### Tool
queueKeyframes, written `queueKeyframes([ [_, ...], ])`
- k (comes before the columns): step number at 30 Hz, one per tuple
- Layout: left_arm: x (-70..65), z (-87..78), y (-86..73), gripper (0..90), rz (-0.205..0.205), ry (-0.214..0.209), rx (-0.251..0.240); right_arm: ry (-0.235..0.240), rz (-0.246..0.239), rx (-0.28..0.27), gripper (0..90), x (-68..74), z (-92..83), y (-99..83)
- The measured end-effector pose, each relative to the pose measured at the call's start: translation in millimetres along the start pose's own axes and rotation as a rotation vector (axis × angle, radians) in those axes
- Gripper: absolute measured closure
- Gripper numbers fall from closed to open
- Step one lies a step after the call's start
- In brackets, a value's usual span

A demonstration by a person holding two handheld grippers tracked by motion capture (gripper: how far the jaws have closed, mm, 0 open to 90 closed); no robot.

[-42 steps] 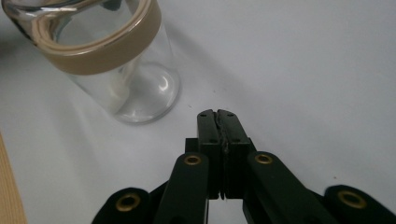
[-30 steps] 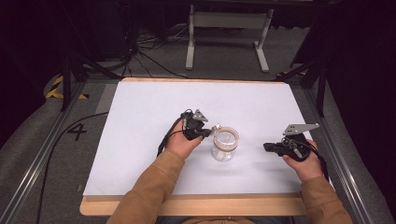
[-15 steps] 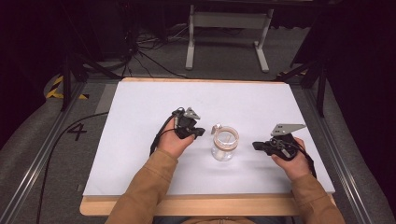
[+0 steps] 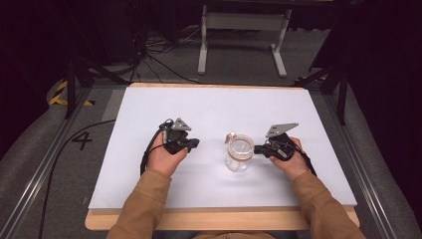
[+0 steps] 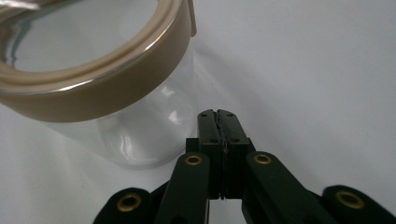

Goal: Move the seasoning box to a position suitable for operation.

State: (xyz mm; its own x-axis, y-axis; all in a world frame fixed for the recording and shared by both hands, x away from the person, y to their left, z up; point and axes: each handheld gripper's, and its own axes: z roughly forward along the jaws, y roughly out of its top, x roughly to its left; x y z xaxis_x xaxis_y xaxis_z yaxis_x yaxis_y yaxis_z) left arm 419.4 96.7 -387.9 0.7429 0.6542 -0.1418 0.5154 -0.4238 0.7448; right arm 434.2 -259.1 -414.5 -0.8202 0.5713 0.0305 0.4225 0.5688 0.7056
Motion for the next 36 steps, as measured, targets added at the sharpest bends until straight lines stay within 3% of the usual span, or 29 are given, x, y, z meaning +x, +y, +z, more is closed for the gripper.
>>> queueKeyframes([
  [3, 0.0, 0.4, -0.1, 89.2, 0.009, 0.001, -0.003, 0.022, -0.003, 0.0, 90.0, 2.2, 2.3, 1.3],
  [12, 2.3, 1.3, 2.4, 88.2, 0.008, -0.008, -0.009, 0.022, -0.009, 0.024, 90.0, 9.3, 1.7, -0.1],
  [26, 5.8, 2.6, 13.0, 88.4, 0.017, -0.034, -0.029, 0.043, -0.084, 0.063, 90.0, 44.2, -0.1, 1.8],
  [36, 3.6, 5.7, 18.2, 88.4, 0.026, -0.055, -0.033, 0.044, -0.076, 0.057, 90.0, 48.2, -1.2, 0.4],
])
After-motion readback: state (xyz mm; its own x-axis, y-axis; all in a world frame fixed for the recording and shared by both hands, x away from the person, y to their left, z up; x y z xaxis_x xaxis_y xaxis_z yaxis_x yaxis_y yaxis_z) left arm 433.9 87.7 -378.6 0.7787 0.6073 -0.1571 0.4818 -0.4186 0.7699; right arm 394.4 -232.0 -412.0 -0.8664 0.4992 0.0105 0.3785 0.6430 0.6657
